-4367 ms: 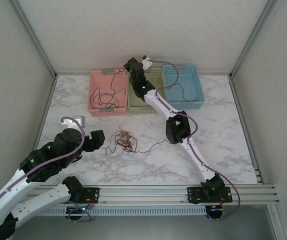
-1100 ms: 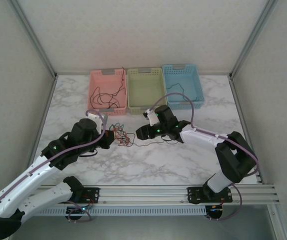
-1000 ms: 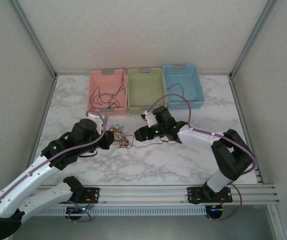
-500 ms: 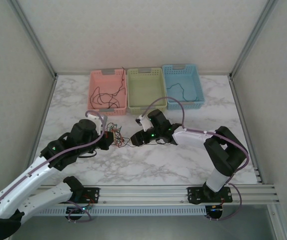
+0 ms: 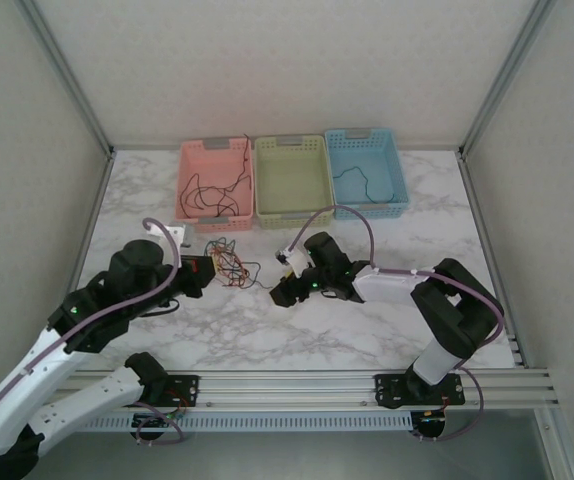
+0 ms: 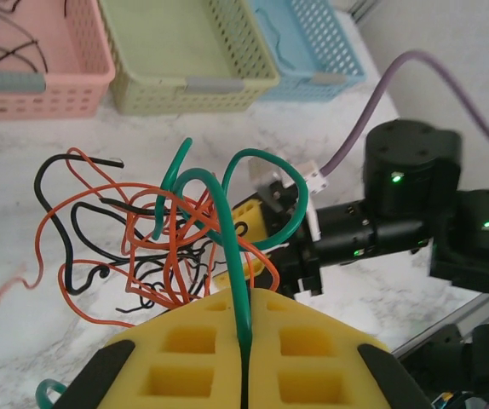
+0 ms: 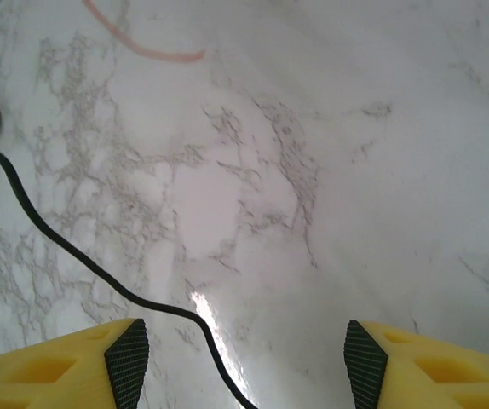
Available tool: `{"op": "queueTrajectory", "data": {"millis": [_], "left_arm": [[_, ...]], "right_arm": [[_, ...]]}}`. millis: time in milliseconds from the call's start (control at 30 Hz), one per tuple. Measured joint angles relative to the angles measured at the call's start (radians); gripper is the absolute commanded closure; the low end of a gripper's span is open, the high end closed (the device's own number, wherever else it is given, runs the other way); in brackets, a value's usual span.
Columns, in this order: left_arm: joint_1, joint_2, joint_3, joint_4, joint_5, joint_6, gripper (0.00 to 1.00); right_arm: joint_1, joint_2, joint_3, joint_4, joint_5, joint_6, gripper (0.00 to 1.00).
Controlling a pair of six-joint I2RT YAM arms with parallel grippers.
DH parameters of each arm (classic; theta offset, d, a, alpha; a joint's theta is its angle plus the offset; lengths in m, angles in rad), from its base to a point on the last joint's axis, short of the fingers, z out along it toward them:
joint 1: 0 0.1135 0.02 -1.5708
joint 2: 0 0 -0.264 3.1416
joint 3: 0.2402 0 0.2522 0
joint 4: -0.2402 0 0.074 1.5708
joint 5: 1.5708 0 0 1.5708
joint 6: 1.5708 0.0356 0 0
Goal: Untangle the cables
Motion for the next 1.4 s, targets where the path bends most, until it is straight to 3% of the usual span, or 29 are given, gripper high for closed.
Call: {"op": "queueTrajectory", "data": {"millis": [200, 367, 500, 533, 633, 733, 1100, 1300, 1400], "left_arm": [[0.000, -0.001, 0.015, -0.007, 0.000, 0.000, 1.00], [0.000, 0.005, 0.015, -0.013, 0.000, 0.000, 1.00], [0.000, 0.005, 0.015, -0.025, 0.000, 0.000, 1.00], [0.000, 0.005, 0.015, -0.026, 0.000, 0.000, 1.00], [0.000, 0.005, 0.015, -0.026, -0.004, 0.000, 1.00], [0.000, 0.005, 0.015, -0.026, -0.004, 0.000, 1.00], [0.000, 0.006, 0.022, -0.031, -0.003, 0.000, 1.00], [0.000, 0.008, 0.025, -0.031, 0.001, 0.000, 1.00], [0.000, 0.008, 0.025, -0.031, 0.001, 0.000, 1.00]], "right_arm": [[0.000, 0.000, -0.004, 0.066, -0.021, -0.017, 0.37], [0.000, 0.011, -0.002, 0.081, -0.056, -0.030, 0.61], [0.000, 0.016, -0.002, 0.077, -0.083, -0.034, 0.70], [0.000, 0.016, -0.002, 0.077, -0.092, -0.035, 0.69], [0.000, 0.016, -0.002, 0.076, -0.097, -0.039, 0.50], [0.000, 0.016, -0.002, 0.080, -0.094, -0.044, 0.43], [0.000, 0.062, 0.009, 0.076, -0.085, -0.044, 0.42], [0.000, 0.086, 0.022, 0.065, -0.088, -0.047, 0.65], [0.001, 0.085, 0.027, 0.061, -0.087, -0.050, 0.87]]}}
